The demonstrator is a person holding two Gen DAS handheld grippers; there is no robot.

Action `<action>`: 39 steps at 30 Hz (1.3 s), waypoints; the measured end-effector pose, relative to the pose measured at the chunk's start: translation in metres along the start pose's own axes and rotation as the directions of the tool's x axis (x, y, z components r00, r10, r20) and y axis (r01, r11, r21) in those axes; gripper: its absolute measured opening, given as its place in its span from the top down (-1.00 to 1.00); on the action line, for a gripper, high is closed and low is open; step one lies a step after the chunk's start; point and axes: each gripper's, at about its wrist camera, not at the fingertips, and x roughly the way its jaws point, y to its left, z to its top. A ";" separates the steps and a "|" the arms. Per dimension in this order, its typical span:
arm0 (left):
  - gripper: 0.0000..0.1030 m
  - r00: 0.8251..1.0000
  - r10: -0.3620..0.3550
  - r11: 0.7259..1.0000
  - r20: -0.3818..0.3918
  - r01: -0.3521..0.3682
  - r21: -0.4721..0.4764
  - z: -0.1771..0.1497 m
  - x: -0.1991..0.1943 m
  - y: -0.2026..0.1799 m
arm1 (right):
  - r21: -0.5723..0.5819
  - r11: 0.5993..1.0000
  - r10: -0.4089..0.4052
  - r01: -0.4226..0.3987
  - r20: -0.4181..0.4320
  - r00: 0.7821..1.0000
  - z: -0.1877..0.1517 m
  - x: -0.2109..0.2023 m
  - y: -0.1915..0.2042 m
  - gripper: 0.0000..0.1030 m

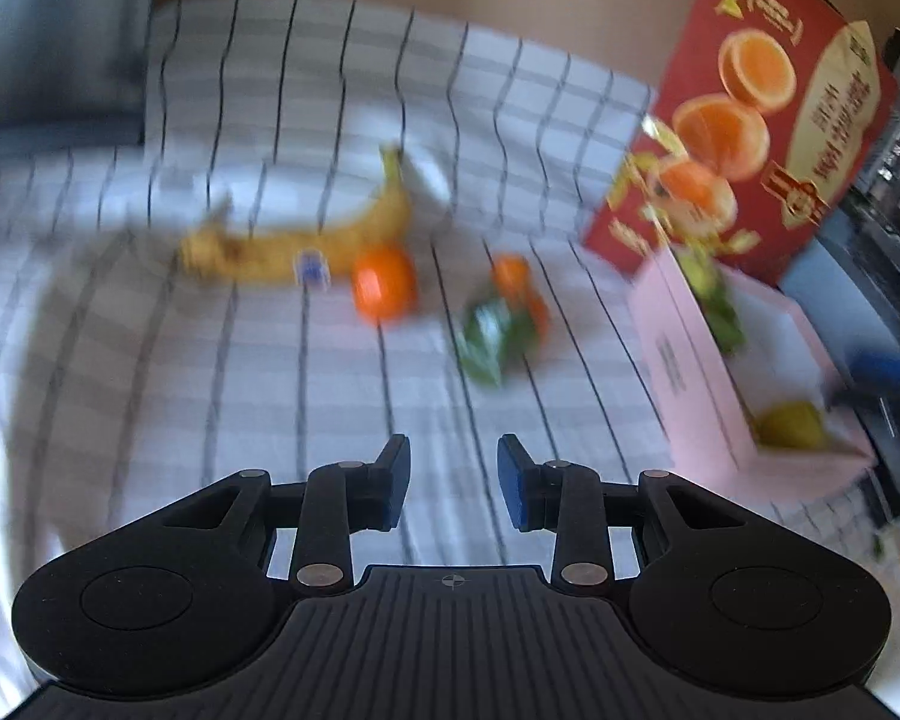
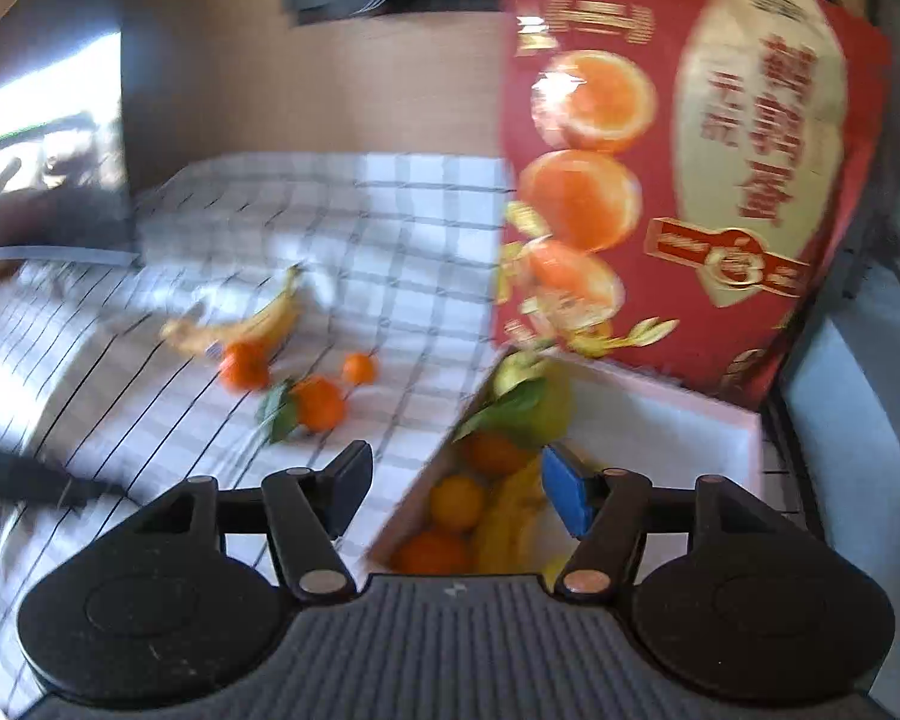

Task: Organize fruits
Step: 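Withdraw both grippers from the box and move the left gripper toward the banana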

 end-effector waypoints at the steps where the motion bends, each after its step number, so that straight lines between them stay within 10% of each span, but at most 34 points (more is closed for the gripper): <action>1: 0.31 1.000 0.012 0.999 0.014 -0.012 0.029 0.011 0.005 0.003 | -0.014 1.000 0.012 -0.012 -0.003 1.000 -0.004 -0.003 0.007 -0.23; 6: 0.31 0.995 0.084 0.957 0.051 -0.095 0.275 0.056 0.036 0.014 | -0.070 0.997 0.027 -0.030 -0.050 0.998 -0.027 -0.013 0.037 -0.23; 12: 0.21 0.984 0.181 0.674 -0.003 -0.122 0.729 0.061 0.072 0.016 | -0.087 0.996 -0.020 0.011 -0.103 0.995 -0.049 -0.022 0.042 -0.23; 22: 0.17 0.970 0.222 0.467 -0.100 -0.016 0.884 0.079 0.109 0.021 | 0.016 1.000 -0.011 0.013 -0.149 0.989 -0.064 -0.018 0.038 -0.23; 29: 0.03 0.960 0.222 0.486 -0.170 0.042 0.873 0.089 0.130 0.024 | 0.088 0.995 -0.019 0.035 -0.173 0.985 -0.071 -0.015 0.030 -0.23; 36: 0.07 0.953 0.262 0.572 -0.151 -0.027 0.820 0.085 0.126 0.021 | 0.138 0.989 -0.024 0.048 -0.171 0.985 -0.075 -0.016 0.023 -0.23; 39: 0.11 0.955 0.237 0.653 -0.180 -0.019 0.757 0.080 0.112 0.023 | 0.138 0.990 -0.017 0.039 -0.161 0.987 -0.074 -0.017 0.022 -0.23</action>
